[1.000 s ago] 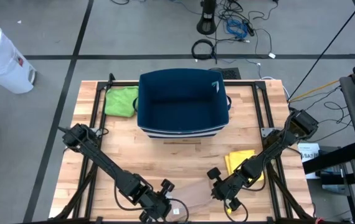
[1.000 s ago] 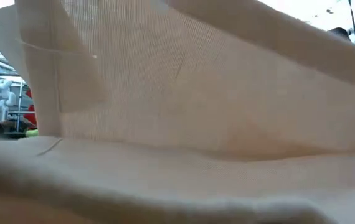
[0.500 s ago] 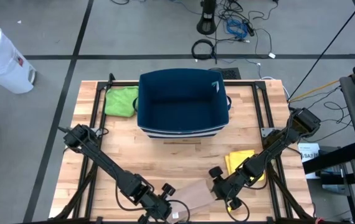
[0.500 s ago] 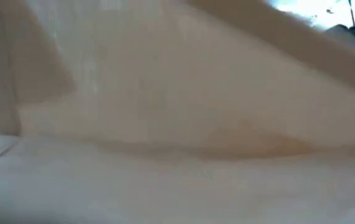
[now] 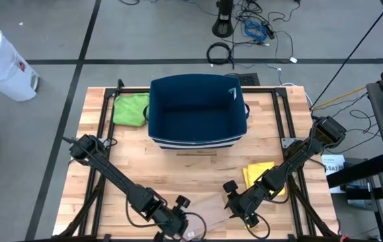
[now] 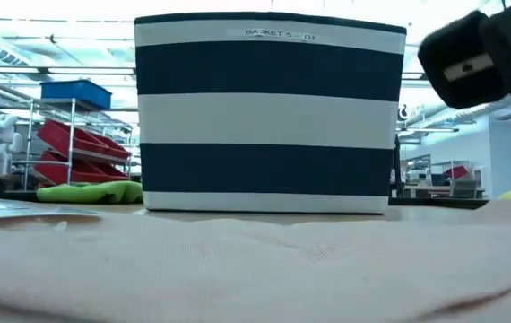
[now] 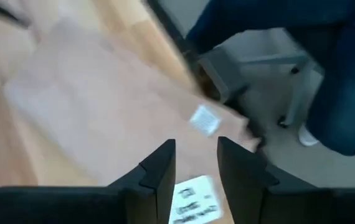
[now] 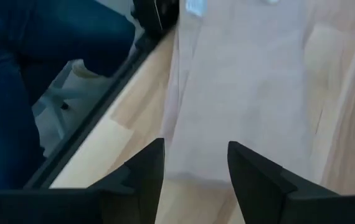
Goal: Fold towel
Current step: Fold the light brown towel, then stack the folded brown towel on the folded yellow towel
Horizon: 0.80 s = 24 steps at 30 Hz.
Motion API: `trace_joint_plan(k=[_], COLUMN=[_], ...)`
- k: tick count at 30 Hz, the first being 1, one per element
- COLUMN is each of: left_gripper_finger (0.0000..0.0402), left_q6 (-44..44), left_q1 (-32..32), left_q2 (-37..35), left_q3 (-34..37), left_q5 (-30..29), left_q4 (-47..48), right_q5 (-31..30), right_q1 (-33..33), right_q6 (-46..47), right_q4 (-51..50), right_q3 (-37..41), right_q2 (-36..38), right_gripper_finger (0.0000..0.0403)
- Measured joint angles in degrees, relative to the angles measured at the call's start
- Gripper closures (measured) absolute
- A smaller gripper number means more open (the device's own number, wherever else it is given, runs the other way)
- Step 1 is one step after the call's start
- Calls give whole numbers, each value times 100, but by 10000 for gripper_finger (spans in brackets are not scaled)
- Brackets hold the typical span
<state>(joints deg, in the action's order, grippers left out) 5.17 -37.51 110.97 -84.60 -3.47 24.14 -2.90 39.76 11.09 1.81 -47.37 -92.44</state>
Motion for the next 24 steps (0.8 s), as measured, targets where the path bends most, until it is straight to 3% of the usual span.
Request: trace_joint_plan(k=[12,18,24], left_gripper_finger=[276,276,276], left_q6=[183,-44,-115], left_q1=[250,254,387], left_q2=[756,1027,1068], left_q3=[9,9,9], left_q5=[5,121,115], left_q4=[-250,-442,-28], right_q5=[-6,31,319], right_q1=[-148,-238,-443], right_q6=[-687,-989,-1093], right_q4=[897,1248,1637], right_q3=[-4,-2,-2], right_q2=[-78,-495,-1078], right_gripper_finger=[238,238,238])
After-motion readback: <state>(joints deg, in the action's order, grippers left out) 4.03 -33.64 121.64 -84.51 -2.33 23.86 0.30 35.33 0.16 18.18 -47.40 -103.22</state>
